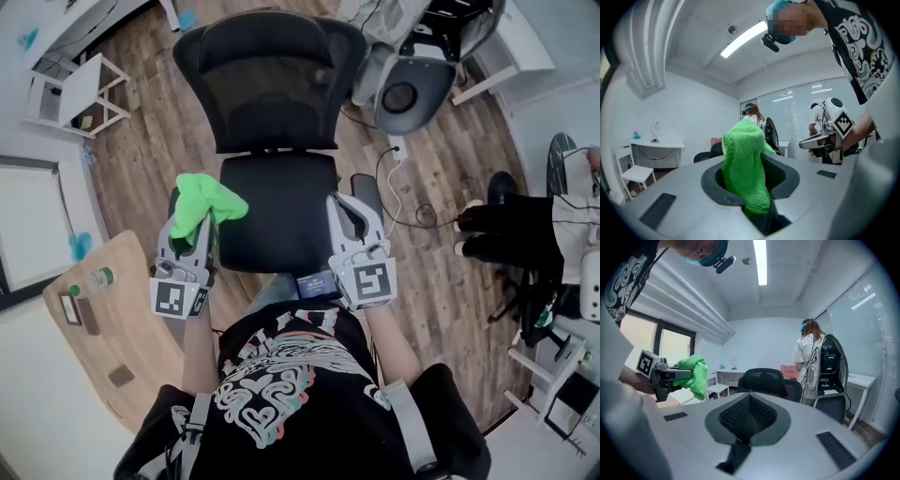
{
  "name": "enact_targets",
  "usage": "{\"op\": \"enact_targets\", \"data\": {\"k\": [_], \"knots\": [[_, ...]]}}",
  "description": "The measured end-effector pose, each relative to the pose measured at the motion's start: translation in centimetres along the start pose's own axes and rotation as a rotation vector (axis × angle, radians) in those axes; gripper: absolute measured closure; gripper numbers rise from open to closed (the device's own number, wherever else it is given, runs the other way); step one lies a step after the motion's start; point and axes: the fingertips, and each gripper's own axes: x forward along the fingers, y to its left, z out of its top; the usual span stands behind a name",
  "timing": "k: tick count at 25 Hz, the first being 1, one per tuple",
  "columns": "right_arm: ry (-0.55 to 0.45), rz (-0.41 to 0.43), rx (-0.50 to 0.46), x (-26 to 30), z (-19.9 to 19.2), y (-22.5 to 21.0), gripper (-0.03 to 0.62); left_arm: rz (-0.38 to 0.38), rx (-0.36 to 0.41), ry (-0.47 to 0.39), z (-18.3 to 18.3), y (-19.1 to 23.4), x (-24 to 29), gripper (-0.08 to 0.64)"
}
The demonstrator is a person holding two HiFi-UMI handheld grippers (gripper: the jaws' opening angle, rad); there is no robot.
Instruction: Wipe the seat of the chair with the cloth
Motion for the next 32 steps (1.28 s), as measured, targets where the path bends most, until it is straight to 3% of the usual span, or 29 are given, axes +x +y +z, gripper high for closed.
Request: {"op": "enact_targets", "data": {"k": [16,22,32], "knots": [[-0.131,0.096,0.026,-3.7,5.0,2.8,0.591,0.058,0.055,-0.105,6.9,-1.1,-4.2,0.463],[-0.159,0.127,0.027,-3.3,5.9,4.4,0.591,0.06,0.052,-0.121,7.1,-0.8,-4.7,0.463],[-0.111,0.146,0.026,-2.6,4.9,5.1,0.591,0.032,0.061,-0.103,6.8,-0.6,-4.5,0.463]]}}
